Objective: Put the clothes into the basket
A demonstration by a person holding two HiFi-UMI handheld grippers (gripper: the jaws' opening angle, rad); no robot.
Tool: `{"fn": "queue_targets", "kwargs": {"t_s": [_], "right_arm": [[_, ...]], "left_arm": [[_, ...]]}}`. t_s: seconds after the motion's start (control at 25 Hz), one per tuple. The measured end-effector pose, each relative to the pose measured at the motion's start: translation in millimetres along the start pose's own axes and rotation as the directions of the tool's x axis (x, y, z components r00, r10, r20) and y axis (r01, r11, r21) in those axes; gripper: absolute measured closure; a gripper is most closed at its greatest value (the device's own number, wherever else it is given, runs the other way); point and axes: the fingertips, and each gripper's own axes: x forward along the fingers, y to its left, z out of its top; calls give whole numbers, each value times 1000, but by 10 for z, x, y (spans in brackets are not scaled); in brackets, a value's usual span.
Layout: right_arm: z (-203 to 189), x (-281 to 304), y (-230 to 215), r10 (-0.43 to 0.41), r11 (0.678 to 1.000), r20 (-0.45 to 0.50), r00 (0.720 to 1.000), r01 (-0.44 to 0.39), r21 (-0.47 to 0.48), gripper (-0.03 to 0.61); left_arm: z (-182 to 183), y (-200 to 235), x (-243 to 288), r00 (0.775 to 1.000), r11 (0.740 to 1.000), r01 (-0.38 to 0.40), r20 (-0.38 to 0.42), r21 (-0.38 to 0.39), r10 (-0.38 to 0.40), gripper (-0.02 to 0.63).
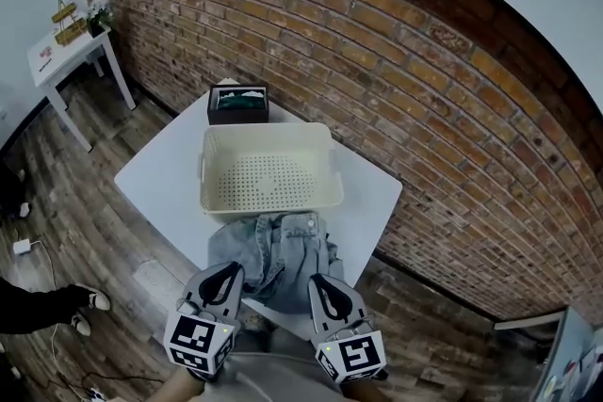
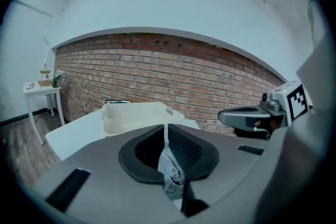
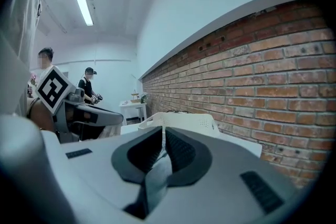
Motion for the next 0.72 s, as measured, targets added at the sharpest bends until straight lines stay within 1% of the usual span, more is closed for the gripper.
{"fn": "queue_targets", "kwargs": {"t_s": [0.12,0.16,0.24,0.28,0.32,0.36,0.44,0.52,0.64,0.72], "right_arm": [[-93,42,-41,3,999,-29,1000,-3,32,564],[-100,60,-64,5,1000,-36,999,-4,30,548],[-95,96,-96,15,1000,-51,999,-14,23,497],[-106,115,-105,22,999,-58,998,-20,25,484],[-132,134,-117,28,999,-68,997,-26,30,459],[-169,154,-132,33,999,-81,996,-30,36,427],[-250,192,-179,38,999,-120,992,-33,42,363],[-330,228,-254,33,999,-155,987,-27,38,318],[-434,276,-391,22,999,-190,982,-12,52,267],[-510,310,-475,27,997,-212,977,-12,75,228]], "left_arm": [[-77,64,79,999,999,16,-30,-29,-17,583],[-102,84,108,999,999,18,-41,-42,-20,557],[-147,130,156,998,998,15,-61,-62,-19,493],[-170,158,174,997,998,11,-70,-69,-16,477],[-195,188,192,997,997,5,-81,-77,-11,464],[-225,217,212,996,996,0,-93,-85,-8,436],[-298,277,253,992,995,-10,-124,-102,-3,342],[-373,360,283,988,994,-24,-156,-111,7,276],[-486,487,325,979,993,-39,-202,-116,15,222],[-580,545,362,972,990,-37,-236,-138,3,192]]}}
